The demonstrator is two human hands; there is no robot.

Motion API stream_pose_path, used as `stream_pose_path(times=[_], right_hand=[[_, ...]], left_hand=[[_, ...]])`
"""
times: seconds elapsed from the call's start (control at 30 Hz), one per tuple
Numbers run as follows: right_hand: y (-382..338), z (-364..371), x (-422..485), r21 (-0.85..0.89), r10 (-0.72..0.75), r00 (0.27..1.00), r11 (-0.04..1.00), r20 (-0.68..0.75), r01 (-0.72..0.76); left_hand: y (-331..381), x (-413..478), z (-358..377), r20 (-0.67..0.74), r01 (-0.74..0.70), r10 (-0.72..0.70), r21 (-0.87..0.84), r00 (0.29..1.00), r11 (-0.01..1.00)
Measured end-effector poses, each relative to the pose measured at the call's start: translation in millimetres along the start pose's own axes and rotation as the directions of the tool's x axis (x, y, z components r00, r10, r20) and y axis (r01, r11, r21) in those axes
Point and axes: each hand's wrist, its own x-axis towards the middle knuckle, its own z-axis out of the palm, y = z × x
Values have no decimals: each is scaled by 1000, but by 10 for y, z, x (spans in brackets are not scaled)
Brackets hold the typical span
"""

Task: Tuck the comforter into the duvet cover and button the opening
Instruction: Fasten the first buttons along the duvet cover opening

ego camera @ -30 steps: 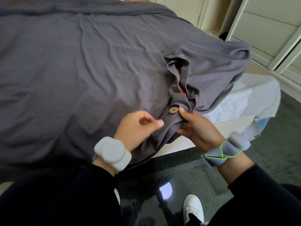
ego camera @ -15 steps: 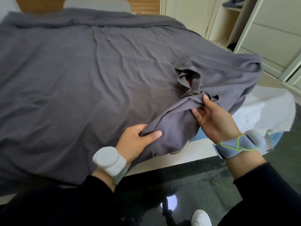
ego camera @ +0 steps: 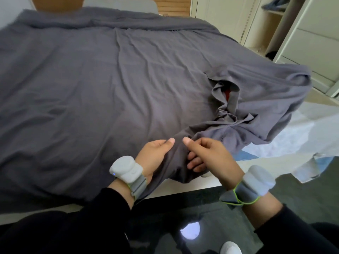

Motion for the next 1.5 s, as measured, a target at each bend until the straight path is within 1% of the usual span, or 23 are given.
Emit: stream_pose_path(times=[0.07,0.1,0.23,0.33,0.4,0.47,0.53,0.6,0.63,0.7,0.77,0.83,0.9,0.97,1.0,1.07,1.13,1.17,1.23,1.37,1.43,1.5], right_hand=[[48,80,-24,-93,35,997,995,-65,-41],[65,108,-32,-110,43,995,993,-86,-52],[92,122,-13,26,96,993,995,-74,-95],[106,99,-32,58,100,993,994,-67,-96],[113,79,-45,147,101,994,985,-45,-94],[88,52,-49,288,115,993,952,-12,-107],[60,18,-45,472,151,989,872,-8,-129],[38,-20,-44,628,186,982,765,-4,-142],[32,-38,-43,672,191,982,726,7,-146],[31,-65,-42,711,188,982,686,30,-153],[33,-68,-39,711,179,983,688,33,-149],[47,-49,-32,700,177,984,699,29,-147],[61,-18,-22,685,187,982,713,20,-149],[81,13,2,676,195,981,723,0,-143],[83,23,5,675,191,981,725,-3,-140],[84,31,4,629,155,987,765,33,-141],[85,35,-26,535,121,987,829,106,-159],[88,36,-40,489,122,984,855,130,-170],[109,35,-49,418,132,982,891,133,-176],[141,13,-24,385,112,982,908,151,-163],[140,11,-24,392,109,974,902,196,-180],[154,26,-27,367,130,967,907,221,-206]], left_hand=[[0,-34,16,9,-35,35,25,999,999],[-2,-47,21,14,-44,43,18,999,999],[-15,-72,18,62,-29,33,-71,998,997],[-13,-47,-39,35,-25,26,-26,999,999],[-11,-23,-77,-27,-49,50,31,998,998],[-7,17,-112,-99,-84,91,74,991,994],[-6,65,-123,-147,-129,146,123,978,984],[5,93,-101,-159,-161,193,195,968,967],[12,103,-80,-163,-163,200,216,966,963],[38,109,-38,-151,-145,177,201,973,969],[73,89,2,-94,-113,126,136,988,984],[84,73,8,-31,-94,101,172,994,981],[78,65,-20,26,-165,165,277,986,946],[82,42,-59,83,-268,258,446,963,854],[77,40,-76,86,-306,307,523,948,796],[77,44,-94,45,-336,398,627,916,702],[75,61,-109,-2,-337,445,650,895,681],[82,66,-121,-18,-346,465,644,885,683],[123,69,-170,-64,-372,517,621,854,690],[243,55,-311,-178,-355,594,657,785,665],[278,55,-376,-218,-349,600,644,770,681],[303,66,-445,-253,-355,582,588,773,727]])
